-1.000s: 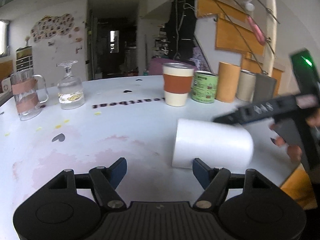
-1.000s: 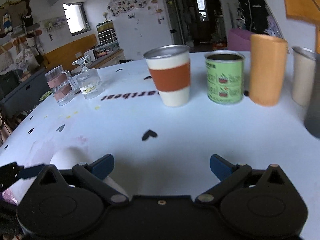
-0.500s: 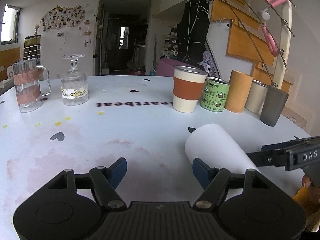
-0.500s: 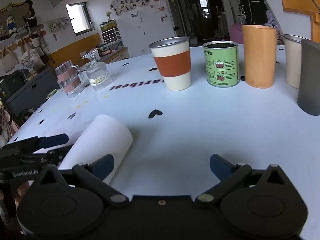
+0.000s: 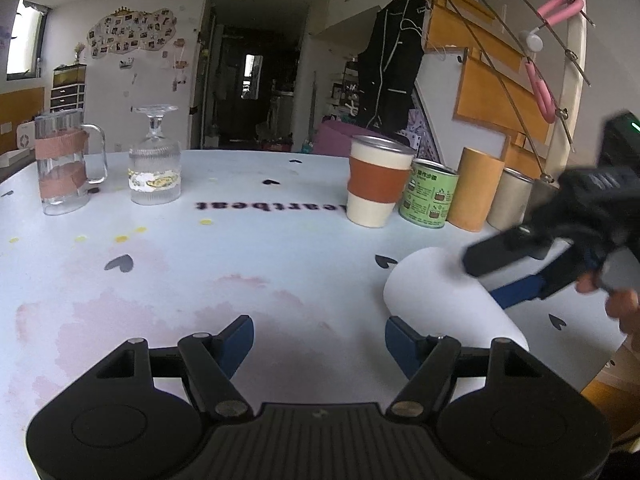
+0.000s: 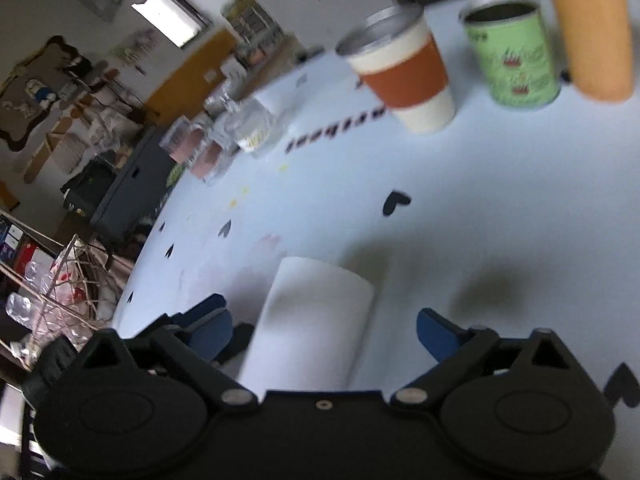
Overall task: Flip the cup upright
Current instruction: 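Grasp the white cup with the right gripper while the left gripper releases it, then rotate the white cup upright with the right gripper and set it beside the grey cup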
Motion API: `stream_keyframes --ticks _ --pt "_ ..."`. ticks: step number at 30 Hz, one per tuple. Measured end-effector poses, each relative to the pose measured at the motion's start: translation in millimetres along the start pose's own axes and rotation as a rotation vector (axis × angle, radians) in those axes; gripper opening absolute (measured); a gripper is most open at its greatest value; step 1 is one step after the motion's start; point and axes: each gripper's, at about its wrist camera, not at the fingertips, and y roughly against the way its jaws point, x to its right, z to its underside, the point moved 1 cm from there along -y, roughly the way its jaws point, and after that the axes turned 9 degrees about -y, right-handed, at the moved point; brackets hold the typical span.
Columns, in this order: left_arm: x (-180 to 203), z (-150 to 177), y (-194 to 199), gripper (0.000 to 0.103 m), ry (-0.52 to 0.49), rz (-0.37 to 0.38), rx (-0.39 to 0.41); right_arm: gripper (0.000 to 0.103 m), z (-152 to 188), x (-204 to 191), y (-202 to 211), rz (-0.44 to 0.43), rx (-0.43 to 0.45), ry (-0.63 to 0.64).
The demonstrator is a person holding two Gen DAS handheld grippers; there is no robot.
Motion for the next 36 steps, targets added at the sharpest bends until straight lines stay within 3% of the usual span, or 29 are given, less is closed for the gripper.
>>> stream_keyframes --ticks 4,9,11,14,23,30,36 --pt "4.7 0.7 -2.8 0.073 -0.012 0.014 -0.006 0.087 -12.1 -0.2 -17.7 0.014 -0.111 -0.068" --pt "4.0 2.3 -2.0 0.073 -0.009 0.011 -0.003 0.078 -8.8 -7.4 -25.1 0.060 -0.153 -0.022" --pt "3.6 2.9 -1.6 0.073 -0.007 0.011 -0.002 0.070 -5.6 -7.7 -23.5 0.064 -0.151 0.006" --pt "3.5 3.0 -1.4 0.073 -0.011 0.011 -0.002 0.069 -4.1 -4.3 -16.9 0.052 -0.135 0.024" --pt "6.1 1.9 0.3 0.073 -0.018 0.009 0.002 0.068 -24.2 5.6 33.0 0.161 0.144 0.142" --pt "6.3 1.6 0.4 0.073 -0.019 0.009 0.001 0.067 -53.3 23.2 55.6 0.392 0.407 0.237" --pt "6.4 1.9 0.2 0.073 -0.019 0.009 0.001 0.067 -72.6 39.4 50.3 0.589 0.504 0.294"
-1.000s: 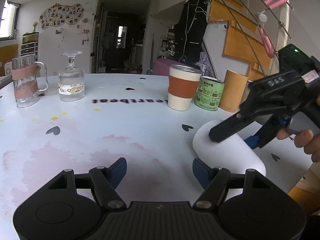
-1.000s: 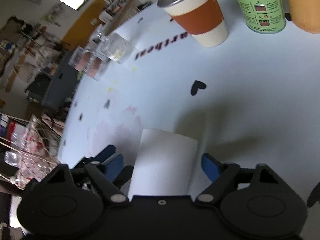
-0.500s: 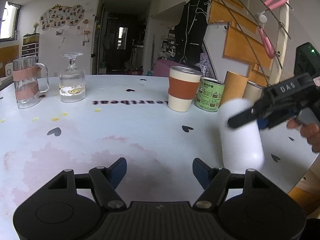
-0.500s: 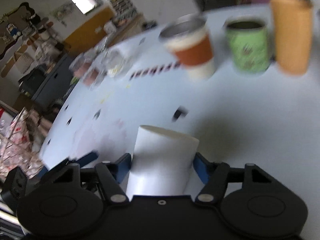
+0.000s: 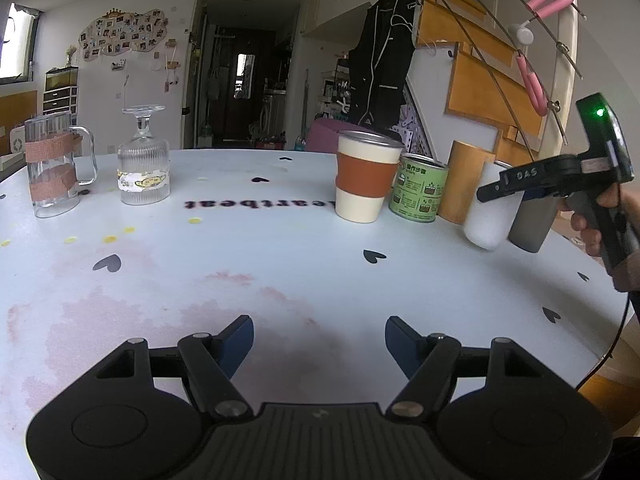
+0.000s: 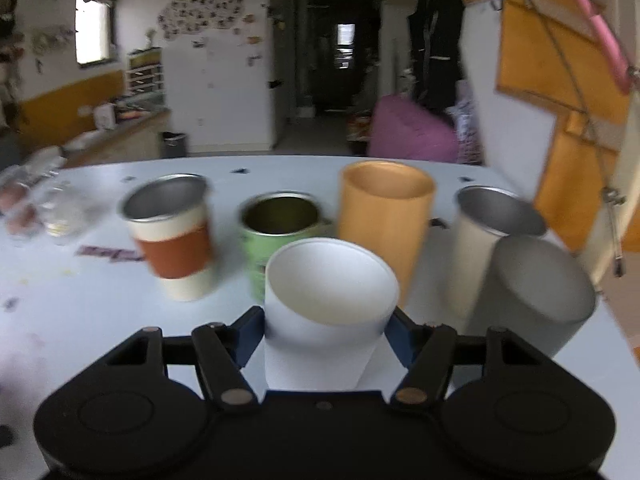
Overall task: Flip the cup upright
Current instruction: 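Rotate the white cup upright with the right gripper and set it beside the grey cup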
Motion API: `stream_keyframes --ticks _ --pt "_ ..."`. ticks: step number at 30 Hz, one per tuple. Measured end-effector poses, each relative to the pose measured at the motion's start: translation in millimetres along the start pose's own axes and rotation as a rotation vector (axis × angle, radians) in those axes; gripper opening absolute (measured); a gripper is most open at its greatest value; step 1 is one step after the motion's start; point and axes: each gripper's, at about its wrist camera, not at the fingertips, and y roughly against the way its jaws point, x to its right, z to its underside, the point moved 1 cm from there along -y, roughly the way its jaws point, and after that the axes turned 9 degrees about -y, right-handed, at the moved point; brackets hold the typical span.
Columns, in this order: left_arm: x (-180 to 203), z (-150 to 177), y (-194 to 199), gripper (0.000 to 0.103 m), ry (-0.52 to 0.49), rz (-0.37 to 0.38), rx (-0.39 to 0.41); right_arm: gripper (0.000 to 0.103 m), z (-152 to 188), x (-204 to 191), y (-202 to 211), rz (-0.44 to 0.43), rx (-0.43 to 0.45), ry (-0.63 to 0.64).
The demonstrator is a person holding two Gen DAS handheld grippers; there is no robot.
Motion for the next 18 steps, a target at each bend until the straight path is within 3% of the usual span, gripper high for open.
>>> stream_keyframes --ticks 5,12,14,16,18 --pt "0.1 0.0 0.0 0.073 0.000 0.000 0.000 0.067 3.3 11.5 -9.9 0.093 0.033 0.032" --pt "0.1 -0.1 0.0 0.073 -0.001 0.000 0.000 0.067 7.9 9.6 -11.9 0.108 0.057 0.067" --pt "0.0 -0.4 0.3 0.073 -0.001 -0.001 0.000 0.073 10.3 5.4 -11.6 0.114 0.054 0.082" --pt "1.0 -1.2 0.2 0.073 -0.006 -0.004 0.002 0.091 11.3 3.4 -10.7 0.111 0.055 0.084" --pt "2.7 -3.4 0.3 0.073 -0.011 -0.007 0.005 0.092 12.0 1.5 -5.7 0.121 0.076 0.083"
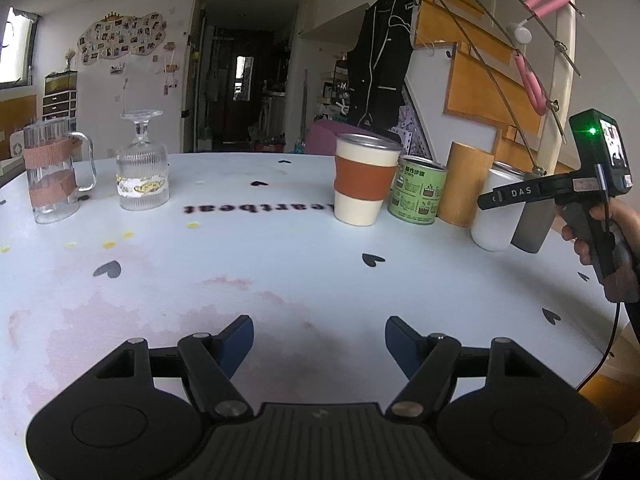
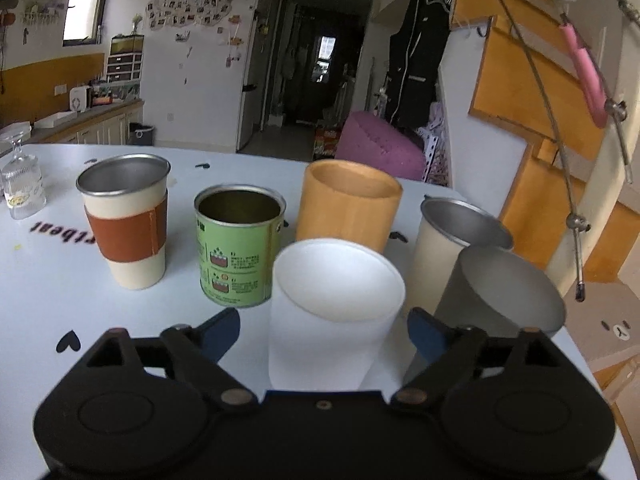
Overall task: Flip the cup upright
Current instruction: 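Rotate the white cup upright with the right gripper and set it beside the grey cup, then open the right gripper and pull it back from the white cup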
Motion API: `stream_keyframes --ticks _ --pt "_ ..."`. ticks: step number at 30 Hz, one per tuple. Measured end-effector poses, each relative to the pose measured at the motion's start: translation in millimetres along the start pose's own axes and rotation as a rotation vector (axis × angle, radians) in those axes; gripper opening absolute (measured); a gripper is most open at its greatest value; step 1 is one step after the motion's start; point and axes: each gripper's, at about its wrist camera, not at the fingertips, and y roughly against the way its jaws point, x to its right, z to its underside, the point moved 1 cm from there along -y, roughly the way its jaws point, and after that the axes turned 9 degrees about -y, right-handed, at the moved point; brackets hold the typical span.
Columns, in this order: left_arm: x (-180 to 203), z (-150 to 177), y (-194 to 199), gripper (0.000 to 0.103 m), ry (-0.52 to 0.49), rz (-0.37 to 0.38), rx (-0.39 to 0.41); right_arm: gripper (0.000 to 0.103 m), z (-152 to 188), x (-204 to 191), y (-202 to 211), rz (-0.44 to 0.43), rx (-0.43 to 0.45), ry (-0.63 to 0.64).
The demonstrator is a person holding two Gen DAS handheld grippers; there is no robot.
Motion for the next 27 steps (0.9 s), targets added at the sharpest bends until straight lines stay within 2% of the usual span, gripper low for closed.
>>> stream_keyframes --ticks 5,11,13,19,27 --pt "3.4 -9.9 4.2 0.076 -0.011 -0.010 0.025 0.094 -0.2 2.3 26.6 -0.006 0.065 -0.047" --pt "6.9 -23.2 12.1 0.089 -0.016 -0.049 0.057 0.095 19.4 -5.7 76.0 -0.065 0.129 -0.090" --pt "10.3 -27.0 14.6 0.097 -0.021 -0.079 0.066 0.096 31.1 -8.3 91.7 -0.086 0.156 -0.103" --pt "23.2 -34.0 25.3 0.102 -0.051 -0.116 0.103 0.096 57.2 -13.8 127.8 -0.127 0.199 -0.147" --pt "34.7 -35.9 24.0 0.103 -0.055 -0.117 0.089 0.096 79.7 -17.9 154.6 -0.097 0.239 -0.146"
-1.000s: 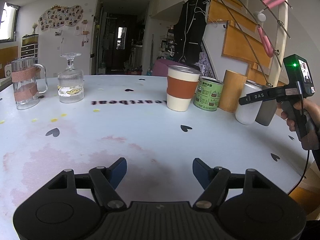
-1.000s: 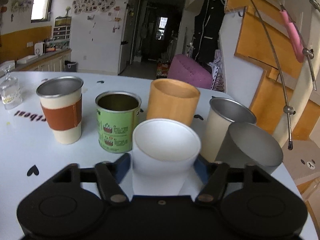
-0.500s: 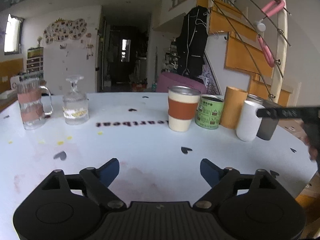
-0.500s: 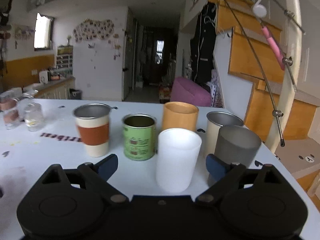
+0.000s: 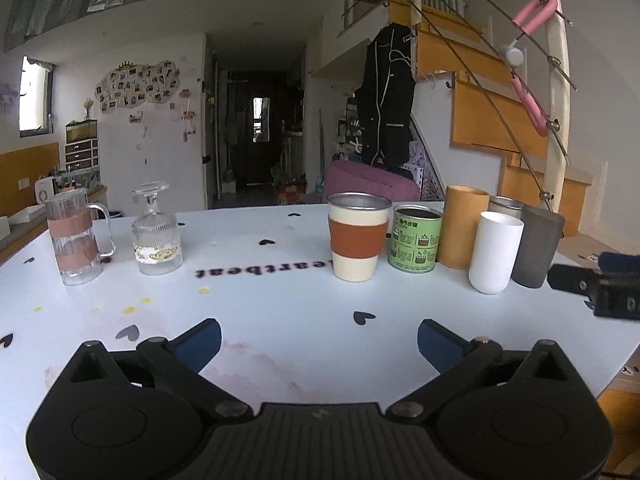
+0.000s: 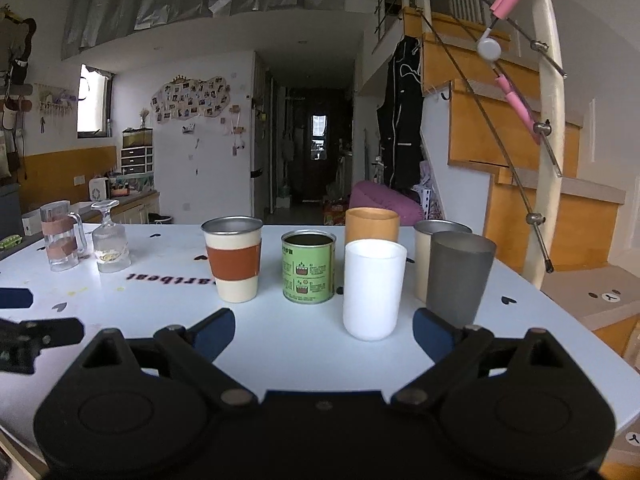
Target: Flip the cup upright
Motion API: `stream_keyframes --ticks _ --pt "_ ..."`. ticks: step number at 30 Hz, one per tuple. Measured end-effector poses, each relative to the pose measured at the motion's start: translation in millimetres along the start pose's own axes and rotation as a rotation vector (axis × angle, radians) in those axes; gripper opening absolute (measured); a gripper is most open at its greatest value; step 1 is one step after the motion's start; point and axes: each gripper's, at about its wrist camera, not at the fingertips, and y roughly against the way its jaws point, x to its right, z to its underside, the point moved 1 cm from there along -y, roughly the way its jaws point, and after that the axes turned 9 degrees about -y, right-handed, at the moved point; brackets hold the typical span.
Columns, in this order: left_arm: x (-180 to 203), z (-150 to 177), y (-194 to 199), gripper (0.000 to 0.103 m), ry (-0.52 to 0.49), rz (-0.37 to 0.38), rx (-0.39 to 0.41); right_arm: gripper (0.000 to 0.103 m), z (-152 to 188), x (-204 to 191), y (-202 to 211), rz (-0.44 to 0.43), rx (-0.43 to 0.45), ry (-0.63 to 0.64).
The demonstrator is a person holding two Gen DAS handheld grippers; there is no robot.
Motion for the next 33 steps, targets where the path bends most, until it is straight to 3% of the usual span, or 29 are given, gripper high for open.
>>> stream_keyframes --ticks 9,33 --pt "2.5 3.5 2.0 0.103 0.011 -0.027 -0.012 0.096 15.6 -3.5 9.3 -0.008 -0.021 -0.015" --pt "6.3 2.1 3.0 0.103 -0.004 -0.033 -0.014 0.095 14.6 -3.0 11.4 -0.002 -0.018 -0.022"
